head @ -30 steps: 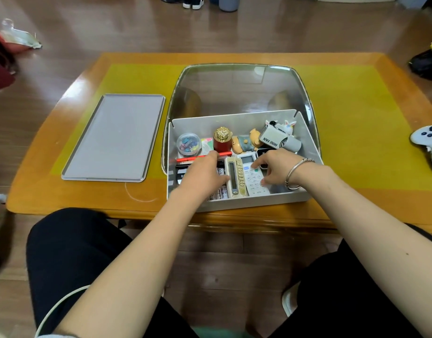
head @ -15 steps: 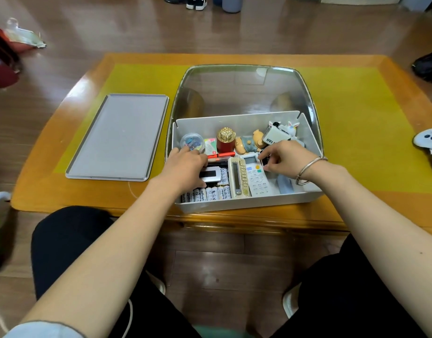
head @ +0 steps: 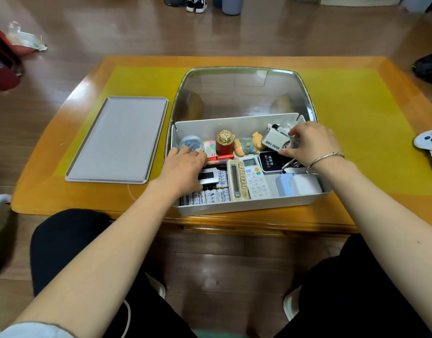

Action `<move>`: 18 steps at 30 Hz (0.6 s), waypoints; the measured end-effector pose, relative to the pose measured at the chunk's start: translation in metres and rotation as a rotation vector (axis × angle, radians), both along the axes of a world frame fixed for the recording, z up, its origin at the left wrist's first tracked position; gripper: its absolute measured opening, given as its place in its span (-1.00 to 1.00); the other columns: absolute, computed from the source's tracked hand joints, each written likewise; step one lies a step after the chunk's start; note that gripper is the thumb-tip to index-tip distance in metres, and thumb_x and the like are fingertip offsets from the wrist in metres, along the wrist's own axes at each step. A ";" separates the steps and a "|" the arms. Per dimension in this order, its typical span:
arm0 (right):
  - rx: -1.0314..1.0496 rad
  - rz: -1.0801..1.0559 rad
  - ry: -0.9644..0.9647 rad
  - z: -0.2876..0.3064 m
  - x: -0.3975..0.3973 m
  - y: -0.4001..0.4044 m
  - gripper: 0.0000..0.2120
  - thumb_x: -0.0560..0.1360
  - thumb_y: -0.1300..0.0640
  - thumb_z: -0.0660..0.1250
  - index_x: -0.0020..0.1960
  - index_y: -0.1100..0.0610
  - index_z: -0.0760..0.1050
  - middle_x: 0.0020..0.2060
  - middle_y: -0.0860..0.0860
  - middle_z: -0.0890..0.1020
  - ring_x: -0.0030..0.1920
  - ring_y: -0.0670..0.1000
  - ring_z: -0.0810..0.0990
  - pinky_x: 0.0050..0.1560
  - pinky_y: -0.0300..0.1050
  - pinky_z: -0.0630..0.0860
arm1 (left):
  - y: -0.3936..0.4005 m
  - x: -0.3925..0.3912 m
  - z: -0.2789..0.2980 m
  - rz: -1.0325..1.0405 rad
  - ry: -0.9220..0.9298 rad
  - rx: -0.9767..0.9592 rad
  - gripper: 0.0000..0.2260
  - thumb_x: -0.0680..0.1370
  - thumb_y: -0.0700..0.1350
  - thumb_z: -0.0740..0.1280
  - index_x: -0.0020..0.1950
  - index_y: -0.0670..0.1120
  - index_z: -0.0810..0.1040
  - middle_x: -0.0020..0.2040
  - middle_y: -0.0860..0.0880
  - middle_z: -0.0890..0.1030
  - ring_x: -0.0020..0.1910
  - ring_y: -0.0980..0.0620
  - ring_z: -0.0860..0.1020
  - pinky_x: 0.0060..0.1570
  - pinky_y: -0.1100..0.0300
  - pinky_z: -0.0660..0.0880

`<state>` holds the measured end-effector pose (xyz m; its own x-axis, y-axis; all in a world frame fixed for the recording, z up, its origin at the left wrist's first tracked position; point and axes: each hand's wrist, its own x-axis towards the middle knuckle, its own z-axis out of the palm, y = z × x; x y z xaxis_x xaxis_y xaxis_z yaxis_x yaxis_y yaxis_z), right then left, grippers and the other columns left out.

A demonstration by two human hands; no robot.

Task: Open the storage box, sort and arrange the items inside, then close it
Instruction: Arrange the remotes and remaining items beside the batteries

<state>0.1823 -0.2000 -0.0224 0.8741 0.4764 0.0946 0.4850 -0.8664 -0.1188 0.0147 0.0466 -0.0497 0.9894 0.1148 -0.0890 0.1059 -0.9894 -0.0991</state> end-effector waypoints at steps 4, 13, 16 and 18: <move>-0.127 0.020 -0.060 -0.004 0.001 0.005 -0.57 0.32 -0.13 0.48 0.11 0.02 0.52 0.02 0.06 0.61 0.09 0.15 0.50 0.00 -0.04 0.32 | 0.000 0.000 0.002 -0.012 0.017 0.004 -0.56 0.34 0.18 0.46 0.12 0.04 0.48 0.14 0.02 0.57 0.18 -0.03 0.40 -0.02 0.06 0.21; -0.117 0.042 -0.067 0.004 0.003 0.002 -0.62 0.34 -0.05 0.49 0.11 0.00 0.53 -0.03 0.02 0.64 0.12 0.11 0.46 -0.01 -0.04 0.24 | 0.002 -0.002 0.007 -0.016 -0.028 -0.095 -0.57 0.33 0.18 0.44 0.12 0.06 0.51 0.12 0.01 0.53 0.13 -0.02 0.37 0.02 0.07 0.26; -0.083 0.087 -0.066 0.013 0.001 -0.004 -0.77 0.35 -0.03 0.48 -0.04 -0.01 0.57 -0.09 0.02 0.64 0.07 0.11 0.49 -0.03 -0.05 0.25 | 0.001 -0.003 0.013 0.005 -0.110 -0.211 -0.65 0.36 0.12 0.44 0.06 0.03 0.47 0.04 0.02 0.58 0.08 -0.01 0.37 -0.01 0.07 0.27; -0.203 0.161 -0.072 0.014 -0.003 -0.010 -0.89 0.39 0.02 0.43 -0.09 -0.05 0.59 -0.13 0.00 0.64 0.04 0.10 0.48 -0.08 -0.09 0.19 | -0.002 -0.004 0.017 0.005 -0.178 -0.271 -0.68 0.36 0.10 0.42 0.01 0.03 0.43 -0.06 0.05 0.57 0.01 0.02 0.34 -0.07 0.10 0.21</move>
<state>0.1790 -0.2096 -0.0083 0.7800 0.6244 0.0418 0.6195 -0.7799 0.0897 0.0103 0.0446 -0.0328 0.9916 0.1159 0.0571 0.1033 -0.9767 0.1883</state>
